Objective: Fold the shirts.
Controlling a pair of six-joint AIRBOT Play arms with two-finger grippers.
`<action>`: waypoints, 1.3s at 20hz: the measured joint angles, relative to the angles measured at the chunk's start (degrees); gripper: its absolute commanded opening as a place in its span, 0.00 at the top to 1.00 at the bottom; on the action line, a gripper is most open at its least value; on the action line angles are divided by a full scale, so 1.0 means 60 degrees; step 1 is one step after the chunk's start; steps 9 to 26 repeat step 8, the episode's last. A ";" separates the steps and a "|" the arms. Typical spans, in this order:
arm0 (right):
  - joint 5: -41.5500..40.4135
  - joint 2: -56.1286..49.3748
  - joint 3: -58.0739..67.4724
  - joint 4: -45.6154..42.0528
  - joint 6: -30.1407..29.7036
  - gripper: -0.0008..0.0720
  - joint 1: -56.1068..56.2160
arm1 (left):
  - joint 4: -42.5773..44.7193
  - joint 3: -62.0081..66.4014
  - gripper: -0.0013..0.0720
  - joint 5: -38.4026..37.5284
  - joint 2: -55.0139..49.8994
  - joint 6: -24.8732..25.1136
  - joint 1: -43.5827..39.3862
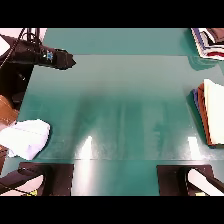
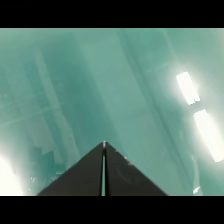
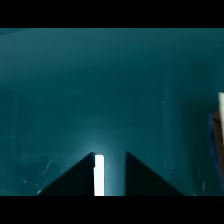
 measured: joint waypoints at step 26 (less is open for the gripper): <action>-0.1002 0.0000 0.0153 0.0058 0.0000 0.96 0.3275 | -0.0007 0.0000 0.95 0.0142 0.0000 -0.0004 0.0000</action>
